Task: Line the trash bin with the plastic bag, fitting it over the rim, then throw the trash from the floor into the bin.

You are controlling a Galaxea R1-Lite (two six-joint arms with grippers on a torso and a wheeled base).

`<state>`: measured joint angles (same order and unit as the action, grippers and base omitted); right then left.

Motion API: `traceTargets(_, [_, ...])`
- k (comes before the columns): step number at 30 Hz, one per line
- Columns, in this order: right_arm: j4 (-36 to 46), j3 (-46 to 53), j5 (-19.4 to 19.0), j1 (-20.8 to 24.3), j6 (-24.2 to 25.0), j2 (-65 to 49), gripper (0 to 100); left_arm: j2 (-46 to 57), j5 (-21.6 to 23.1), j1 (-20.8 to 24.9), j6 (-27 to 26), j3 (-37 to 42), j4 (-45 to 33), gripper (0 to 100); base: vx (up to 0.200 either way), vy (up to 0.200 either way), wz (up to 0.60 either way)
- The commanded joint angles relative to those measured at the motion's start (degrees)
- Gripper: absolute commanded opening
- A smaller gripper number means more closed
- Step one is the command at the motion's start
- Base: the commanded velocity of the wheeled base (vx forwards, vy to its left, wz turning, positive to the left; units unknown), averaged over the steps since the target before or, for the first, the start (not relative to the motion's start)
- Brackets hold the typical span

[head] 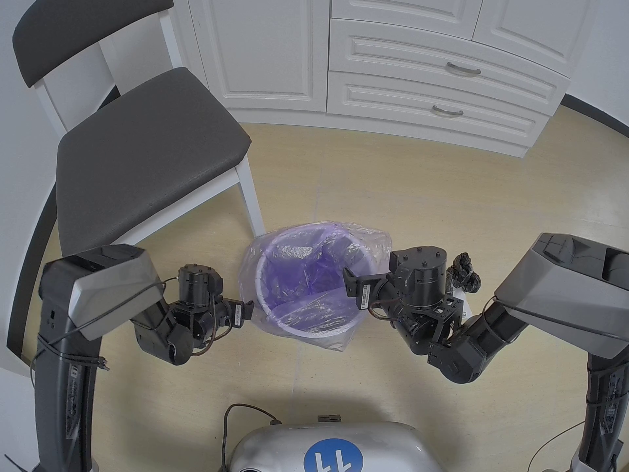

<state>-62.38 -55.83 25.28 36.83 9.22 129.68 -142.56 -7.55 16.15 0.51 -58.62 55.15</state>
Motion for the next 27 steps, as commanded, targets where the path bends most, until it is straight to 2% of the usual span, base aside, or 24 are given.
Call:
traceTargets(1, [-0.3,-0.1,-0.1,0.1,0.0,1.5,100,-7.4,-2.3,1.3,1.8,-4.2,-0.7,100,0.0,0.0,0.0])
traceTargets(14, [-0.4,-0.6,-0.1,1.1,-0.2,1.5,100,-6.9,-2.6,2.1,3.2,-4.2,0.3,100,0.0,0.0,0.0])
traceTargets(17, [2.3,-2.9,-0.6,1.4,-4.5,0.0,100,-5.1,-2.4,1.8,3.2,-3.6,0.2,100,0.0,0.0,0.0])
traceTargets(19, [6.6,-6.7,-1.4,1.3,-7.3,-0.7,100,-3.9,-2.0,1.5,3.1,-2.6,0.2,100,0.0,0.0,0.0])
traceTargets(21, [14.7,-11.9,-1.6,1.4,-8.0,-1.5,100,-2.3,-1.7,1.4,2.8,-1.1,0.0,100,0.0,0.0,0.0])
traceTargets(23, [28.4,-19.3,-1.6,1.8,-8.5,-2.2,100,-0.4,0.0,1.3,2.5,1.3,0.0,100,0.0,0.0,0.0])
traceTargets(26, [43.0,-29.8,-1.6,2.6,-8.9,-1.3,100,1.8,1.6,1.1,1.1,4.1,0.2,100,0.0,0.0,0.0])
traceTargets(27, [44.9,-31.4,-1.6,2.7,-8.9,-1.0,100,2.1,1.7,0.9,0.6,4.6,0.2,100,0.0,0.0,0.0])
